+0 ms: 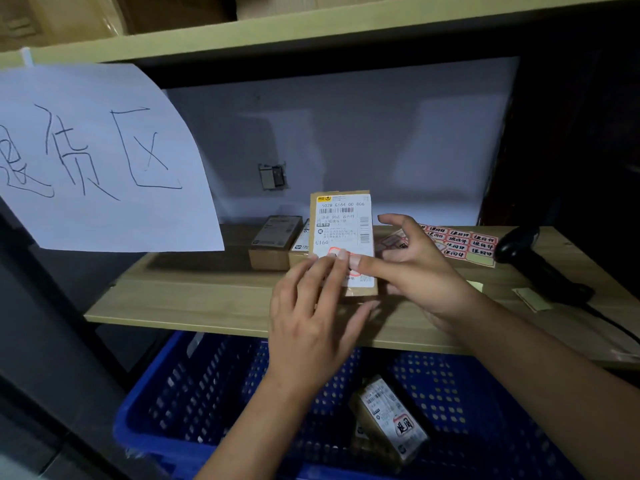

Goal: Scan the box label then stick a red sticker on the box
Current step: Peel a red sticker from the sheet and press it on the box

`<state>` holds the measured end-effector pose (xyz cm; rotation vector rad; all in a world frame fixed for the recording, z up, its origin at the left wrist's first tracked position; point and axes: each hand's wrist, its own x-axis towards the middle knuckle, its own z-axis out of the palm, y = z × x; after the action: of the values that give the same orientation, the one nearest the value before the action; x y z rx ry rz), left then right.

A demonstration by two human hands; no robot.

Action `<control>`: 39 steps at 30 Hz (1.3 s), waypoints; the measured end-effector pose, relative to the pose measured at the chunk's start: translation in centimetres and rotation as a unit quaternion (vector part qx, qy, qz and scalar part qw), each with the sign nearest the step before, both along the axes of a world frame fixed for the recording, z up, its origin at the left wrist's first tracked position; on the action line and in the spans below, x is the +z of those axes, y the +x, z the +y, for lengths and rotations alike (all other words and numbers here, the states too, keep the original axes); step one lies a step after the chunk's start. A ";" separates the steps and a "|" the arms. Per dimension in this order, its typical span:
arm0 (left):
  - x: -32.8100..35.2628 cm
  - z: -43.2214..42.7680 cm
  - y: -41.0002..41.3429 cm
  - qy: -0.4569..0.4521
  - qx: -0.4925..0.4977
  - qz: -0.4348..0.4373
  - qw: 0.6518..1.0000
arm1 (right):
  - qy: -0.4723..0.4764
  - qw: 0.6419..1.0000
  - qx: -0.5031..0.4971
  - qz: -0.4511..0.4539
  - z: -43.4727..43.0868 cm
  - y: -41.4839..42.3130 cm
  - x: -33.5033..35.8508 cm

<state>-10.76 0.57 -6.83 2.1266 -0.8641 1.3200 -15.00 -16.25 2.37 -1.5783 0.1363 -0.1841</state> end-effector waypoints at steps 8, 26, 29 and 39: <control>1.4 2.0 0.2 0.035 0.036 -0.067 0.996 | -0.016 0.999 0.044 -0.011 -0.1 -1.0 0.6; 1.2 3.7 -1.8 0.079 -0.062 -0.106 0.989 | 0.014 0.997 0.040 0.065 -0.8 -4.9 0.3; 0.6 4.5 -3.3 0.085 -0.114 -0.096 0.985 | -0.058 0.996 0.040 0.056 -0.8 -6.9 0.1; -2.7 6.5 -8.8 0.125 -0.170 -0.048 0.976 | -0.102 0.993 0.018 0.052 0.1 -11.8 -3.4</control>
<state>-19.57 7.05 -9.52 1.9863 -1.4289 1.1908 -26.84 -16.17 -1.01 -1.7930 0.1737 -0.0893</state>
